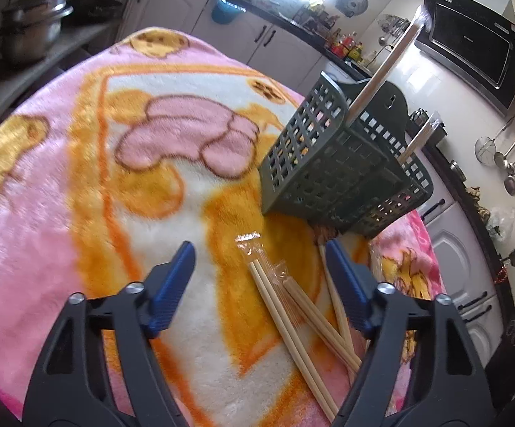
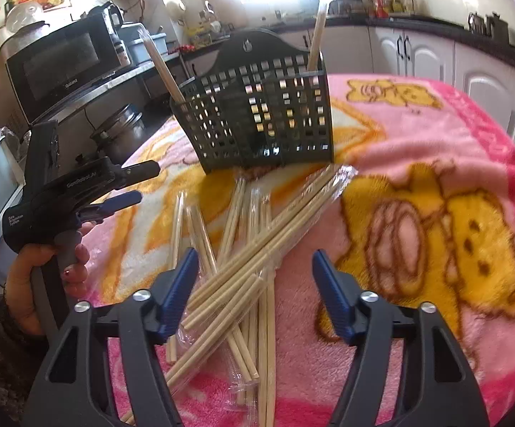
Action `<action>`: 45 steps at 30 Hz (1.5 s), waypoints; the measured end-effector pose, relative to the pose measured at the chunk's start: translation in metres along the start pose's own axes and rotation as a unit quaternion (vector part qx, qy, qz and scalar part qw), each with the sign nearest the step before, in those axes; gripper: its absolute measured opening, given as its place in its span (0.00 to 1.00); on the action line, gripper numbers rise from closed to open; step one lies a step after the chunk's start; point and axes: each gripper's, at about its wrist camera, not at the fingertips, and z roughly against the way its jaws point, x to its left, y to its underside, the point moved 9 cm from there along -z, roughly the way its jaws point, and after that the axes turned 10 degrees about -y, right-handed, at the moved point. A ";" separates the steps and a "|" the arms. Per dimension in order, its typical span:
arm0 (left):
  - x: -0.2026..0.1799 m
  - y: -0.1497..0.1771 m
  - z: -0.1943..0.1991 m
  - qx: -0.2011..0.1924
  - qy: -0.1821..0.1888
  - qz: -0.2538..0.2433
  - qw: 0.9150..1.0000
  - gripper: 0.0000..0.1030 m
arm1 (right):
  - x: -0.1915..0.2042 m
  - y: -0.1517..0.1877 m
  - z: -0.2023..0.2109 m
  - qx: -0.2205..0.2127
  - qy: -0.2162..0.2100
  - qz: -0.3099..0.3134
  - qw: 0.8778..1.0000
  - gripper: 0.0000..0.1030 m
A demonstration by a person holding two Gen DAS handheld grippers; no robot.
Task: Organize utensils
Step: 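Move both open tools back down to the chopstick pile, then close the left tool on another wrapped chopstick while the right tool grasps one too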
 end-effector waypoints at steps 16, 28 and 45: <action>-0.001 0.003 -0.039 0.055 0.022 0.033 0.998 0.39 | -0.010 0.002 -0.023 0.019 -0.029 -0.051 0.998 0.34; 0.003 -0.002 -0.053 0.055 -0.009 0.012 0.998 0.12 | -0.013 0.006 -0.026 0.029 -0.033 -0.058 0.997 0.23; 0.022 -0.008 -0.032 0.034 0.019 0.051 0.998 0.03 | -0.020 -0.008 0.002 -0.012 -0.023 -0.064 0.998 0.06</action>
